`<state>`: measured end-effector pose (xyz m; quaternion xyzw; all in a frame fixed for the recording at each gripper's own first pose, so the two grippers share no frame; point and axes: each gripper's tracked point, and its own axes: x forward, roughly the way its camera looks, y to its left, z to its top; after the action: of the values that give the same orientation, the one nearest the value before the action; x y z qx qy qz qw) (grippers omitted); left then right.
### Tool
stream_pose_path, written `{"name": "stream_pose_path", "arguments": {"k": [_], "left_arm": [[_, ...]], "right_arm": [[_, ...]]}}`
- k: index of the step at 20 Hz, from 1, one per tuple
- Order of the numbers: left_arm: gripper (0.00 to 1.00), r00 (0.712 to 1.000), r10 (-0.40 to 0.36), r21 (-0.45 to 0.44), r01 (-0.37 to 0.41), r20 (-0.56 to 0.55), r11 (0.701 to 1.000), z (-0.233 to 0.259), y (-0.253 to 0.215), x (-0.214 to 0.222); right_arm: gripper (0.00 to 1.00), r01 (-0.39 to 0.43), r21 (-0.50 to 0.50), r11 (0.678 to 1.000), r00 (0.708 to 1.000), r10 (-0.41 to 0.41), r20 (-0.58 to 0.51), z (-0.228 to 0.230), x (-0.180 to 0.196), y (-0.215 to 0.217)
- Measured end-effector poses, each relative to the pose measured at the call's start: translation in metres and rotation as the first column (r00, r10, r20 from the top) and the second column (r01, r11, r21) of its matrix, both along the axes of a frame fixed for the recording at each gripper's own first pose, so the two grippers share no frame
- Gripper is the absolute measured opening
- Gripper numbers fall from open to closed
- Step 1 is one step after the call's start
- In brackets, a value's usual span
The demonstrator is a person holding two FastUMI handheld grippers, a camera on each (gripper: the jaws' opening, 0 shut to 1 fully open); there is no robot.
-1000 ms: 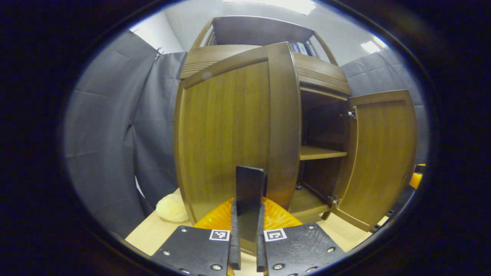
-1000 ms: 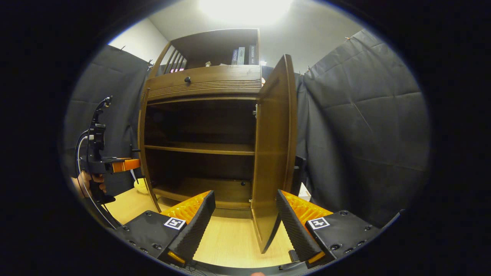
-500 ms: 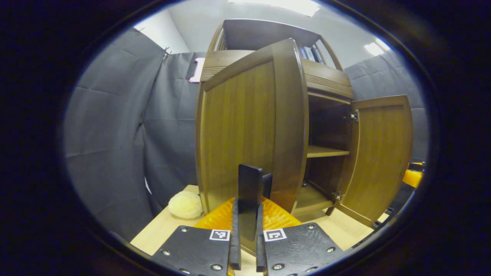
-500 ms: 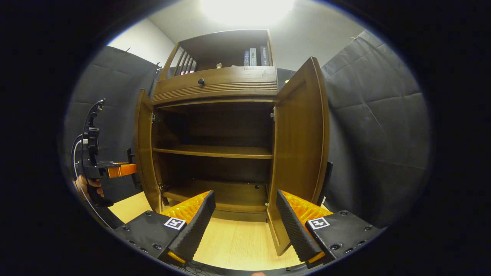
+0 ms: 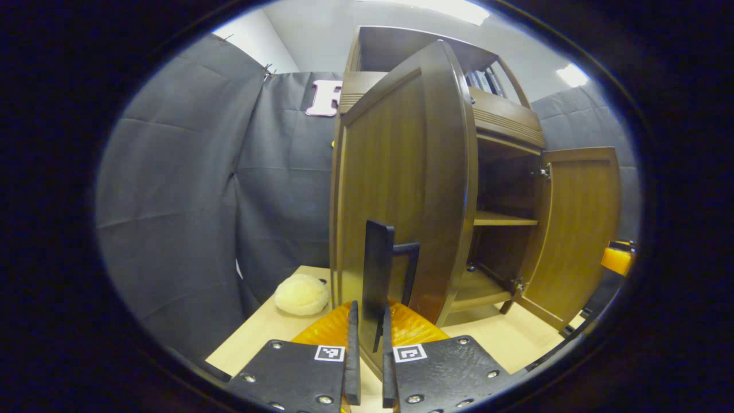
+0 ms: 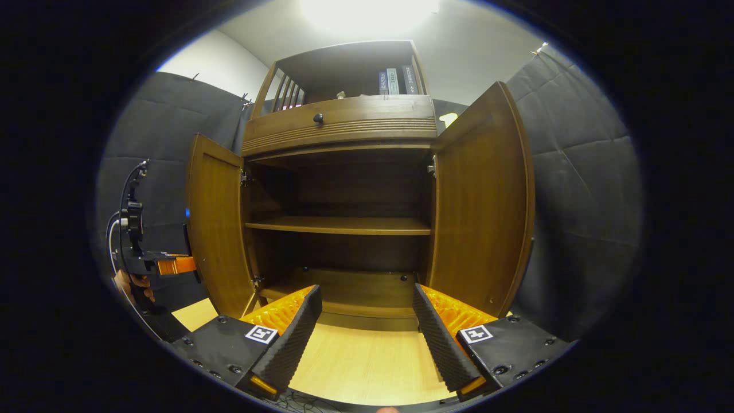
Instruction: Open the right door of the double-door shoe cabinet with the right hand, and open the left door with the left hand.
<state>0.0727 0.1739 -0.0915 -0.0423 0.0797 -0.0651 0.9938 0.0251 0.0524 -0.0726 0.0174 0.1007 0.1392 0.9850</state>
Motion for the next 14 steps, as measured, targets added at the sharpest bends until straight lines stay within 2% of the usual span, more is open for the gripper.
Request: {"name": "stream_pose_path", "arguments": {"k": [3,6,9,14], "left_arm": [[0.16,0.999,0.041,0.025,-0.042,0.010,0.999,0.000,0.026,0.000],[0.13,0.997,0.077,0.006,-0.077,0.010,0.997,0.001,0.048,-0.002],[0.17,0.992,0.121,0.001,-0.121,0.019,0.993,0.002,0.076,-0.003],[0.16,0.993,0.118,0.009,-0.118,0.017,0.993,0.001,0.088,-0.006]], "right_arm": [[1.00,-0.016,0.010,1.000,1.000,0.016,0.002,0.002,0.004,0.012],[0.97,-0.038,0.010,0.999,0.999,0.038,0.002,0.003,0.009,0.025],[1.00,-0.060,0.010,0.998,0.998,0.060,0.003,0.002,0.010,0.039],[0.97,-0.078,0.012,0.997,0.997,0.078,0.001,-0.001,0.013,0.056]]}}
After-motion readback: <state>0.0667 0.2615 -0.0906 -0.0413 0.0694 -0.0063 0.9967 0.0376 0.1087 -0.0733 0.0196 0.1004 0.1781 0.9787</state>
